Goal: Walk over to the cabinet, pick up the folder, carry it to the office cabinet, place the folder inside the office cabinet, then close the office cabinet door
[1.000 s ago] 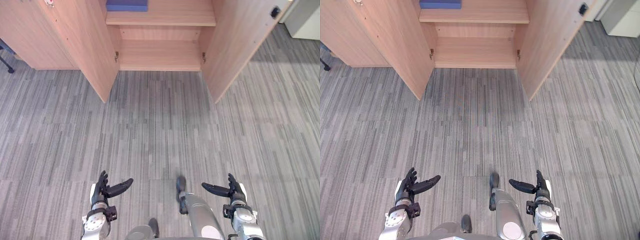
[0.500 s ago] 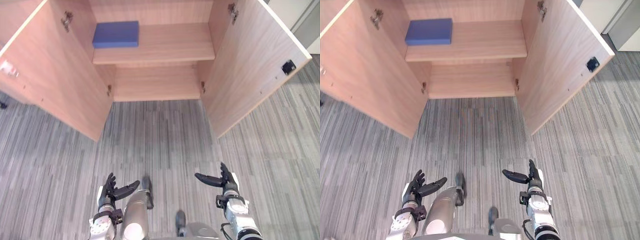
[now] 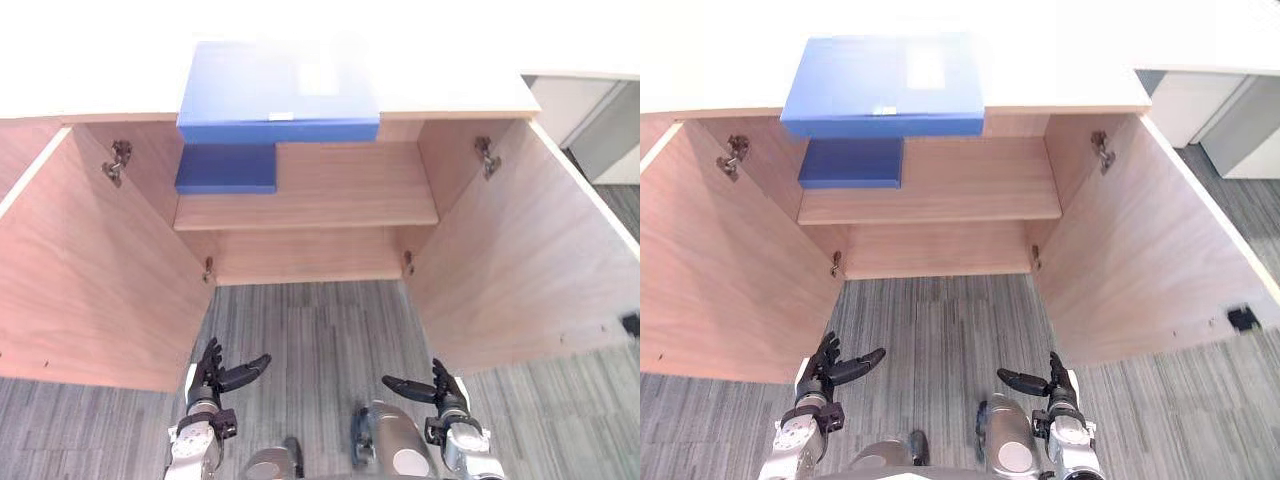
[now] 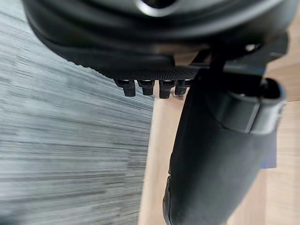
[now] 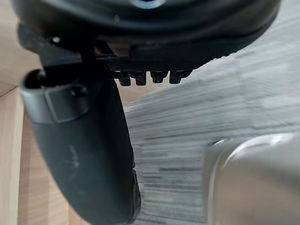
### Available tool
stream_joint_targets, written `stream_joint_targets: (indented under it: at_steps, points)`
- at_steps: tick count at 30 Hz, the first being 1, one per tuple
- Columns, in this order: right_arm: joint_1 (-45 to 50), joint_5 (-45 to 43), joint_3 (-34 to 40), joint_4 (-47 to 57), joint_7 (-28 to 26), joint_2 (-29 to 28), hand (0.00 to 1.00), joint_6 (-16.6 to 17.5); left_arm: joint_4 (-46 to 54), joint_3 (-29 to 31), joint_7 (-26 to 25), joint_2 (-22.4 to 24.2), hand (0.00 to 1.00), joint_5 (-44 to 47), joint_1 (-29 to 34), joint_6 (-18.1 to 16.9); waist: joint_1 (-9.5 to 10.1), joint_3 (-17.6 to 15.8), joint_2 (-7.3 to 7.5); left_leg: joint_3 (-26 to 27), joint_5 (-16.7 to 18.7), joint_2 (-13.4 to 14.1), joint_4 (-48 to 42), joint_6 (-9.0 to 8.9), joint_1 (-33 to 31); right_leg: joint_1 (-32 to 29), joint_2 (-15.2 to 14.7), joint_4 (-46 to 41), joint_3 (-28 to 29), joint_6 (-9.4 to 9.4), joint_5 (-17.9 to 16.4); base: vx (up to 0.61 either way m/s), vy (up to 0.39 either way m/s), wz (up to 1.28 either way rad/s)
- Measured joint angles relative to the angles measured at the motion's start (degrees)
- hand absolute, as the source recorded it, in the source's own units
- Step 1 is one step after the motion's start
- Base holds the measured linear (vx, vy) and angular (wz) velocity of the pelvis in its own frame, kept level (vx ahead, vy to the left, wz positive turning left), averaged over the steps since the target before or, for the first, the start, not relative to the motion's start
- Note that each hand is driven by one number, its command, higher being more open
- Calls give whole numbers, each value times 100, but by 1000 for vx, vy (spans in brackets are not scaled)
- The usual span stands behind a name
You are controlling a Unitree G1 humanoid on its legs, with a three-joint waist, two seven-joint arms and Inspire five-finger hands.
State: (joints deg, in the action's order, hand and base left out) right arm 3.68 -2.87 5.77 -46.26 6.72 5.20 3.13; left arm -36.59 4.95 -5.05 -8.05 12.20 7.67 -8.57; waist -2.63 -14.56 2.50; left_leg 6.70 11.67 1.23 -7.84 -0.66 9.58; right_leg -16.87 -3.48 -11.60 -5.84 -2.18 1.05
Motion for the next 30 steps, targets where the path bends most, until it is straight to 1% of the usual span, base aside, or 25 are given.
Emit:
stream_joint_targets:
  at_steps: [1,2,3,4,5,6,7,8,9,10,11,12,13,14,16,17,21,23,25,26,27,30]
  points:
    - [58,9,14,-35,5,73,100,-3,-177,11,0,101,100,-18,-30,14,-13,8,-57,-80,208,78,-39,-89,153,18,41,-206,32,259,404,559,-205,32]
    - [-6,20,13,-78,7,116,100,-62,-245,25,-5,212,100,-25,3,72,14,56,-201,-85,225,287,-205,-167,109,-28,152,-473,1,349,216,531,-220,23]
    - [40,20,26,42,11,92,100,-62,-228,6,11,297,100,-47,71,73,-16,60,-212,-102,260,363,-862,-261,-81,34,169,-625,-86,336,-152,470,-225,33]
    - [176,20,25,207,10,62,100,-61,-216,17,16,412,100,-87,87,76,-23,39,-248,-75,208,575,-1976,-356,-488,338,238,-613,-213,390,-385,463,-249,50]
    - [226,20,13,265,10,44,100,-61,-190,21,15,465,100,-102,116,76,-1,34,-263,-17,156,755,-2704,-465,-724,545,295,-542,-274,433,-459,534,-281,40]
    - [375,17,-10,397,19,-24,100,-72,6,20,16,547,100,-100,267,79,103,30,-273,274,260,1222,-3990,-529,-1171,1078,470,-335,-351,537,-574,433,-202,12]
    - [424,13,-8,486,40,-55,100,-59,74,18,16,572,100,-99,322,78,151,36,-262,389,323,1330,-4183,-490,-1306,1231,501,-255,-366,573,-608,464,-197,-4]
    - [449,3,15,602,78,-75,100,-48,137,7,17,607,100,-99,342,78,203,75,-228,537,411,1395,-4102,-471,-1594,1432,506,-83,-362,579,-625,264,-95,-11]
    - [405,-6,46,626,82,-73,100,-34,155,7,16,624,100,-99,332,78,222,81,-226,581,430,1374,-3843,-435,-1675,1524,496,5,-341,573,-620,388,-79,-24]
    - [290,-33,141,606,95,-48,100,-4,209,1,15,638,100,-99,316,80,246,116,-284,579,380,1283,-2750,-423,-1694,1717,494,176,-259,553,-608,334,-19,-24]
    - [271,-35,184,606,99,-44,100,5,242,1,13,637,100,-99,305,79,254,131,-313,530,260,1228,-2258,-430,-1666,1765,496,212,-235,531,-611,394,39,-27]
    - [261,-36,296,597,102,-41,100,7,285,2,4,636,100,-99,256,74,264,182,-406,455,-214,1116,-1281,-421,-1613,1816,519,256,-199,477,-630,246,72,-14]
    - [267,-35,346,589,109,-33,100,7,305,1,2,637,100,-99,231,74,260,207,-460,424,-596,1088,-880,-379,-1589,1836,544,263,-184,423,-664,281,122,-18]
    - [243,-36,410,470,122,-79,100,0,314,5,1,577,100,-98,196,76,284,215,-415,402,-758,996,-706,-430,-1459,1915,492,287,-97,347,-710,255,127,-4]
    - [358,-37,410,415,125,-82,100,-6,589,-48,4,461,100,-98,189,63,235,281,-321,431,-917,726,-173,-346,-1190,1951,259,317,-88,209,-786,240,124,14]
    - [367,-36,410,365,125,-77,100,-7,766,-47,0,423,100,-100,204,58,223,282,-324,440,-949,635,-13,-322,-1116,1980,193,372,-88,196,-794,147,85,13]
    - [371,-30,400,192,89,-116,100,-12,1177,-47,-7,218,100,-139,294,53,188,284,-327,435,-965,537,252,-303,-885,2152,131,482,-102,174,-806,97,43,6]
    - [378,-27,402,192,83,-107,100,-11,1657,-51,-9,183,100,-339,483,47,180,287,-329,410,-983,534,361,-310,-776,2222,140,484,-113,174,-805,53,-7,8]
    - [361,-19,405,192,92,-85,100,20,2339,-81,-183,174,100,-850,671,12,183,305,-339,342,-1055,502,491,-311,-744,2230,144,483,-155,173,-805,15,-22,15]
    - [361,-15,402,192,94,-80,100,31,2519,-93,-230,174,100,-940,722,-1,187,319,-348,329,-1070,490,522,-313,-738,2229,145,483,-170,173,-804,-5,-17,13]
    - [363,8,399,191,97,-77,100,46,2922,-122,-356,174,100,-1116,874,-29,188,355,-366,316,-1091,484,570,-313,-709,2241,146,482,-185,173,-804,-10,-11,7]
    - [375,61,398,140,150,-50,100,123,3944,-231,-643,159,100,-1626,1317,-236,199,436,-440,277,-1091,468,600,-313,-612,2337,140,477,-188,172,-804,-25,-7,7]
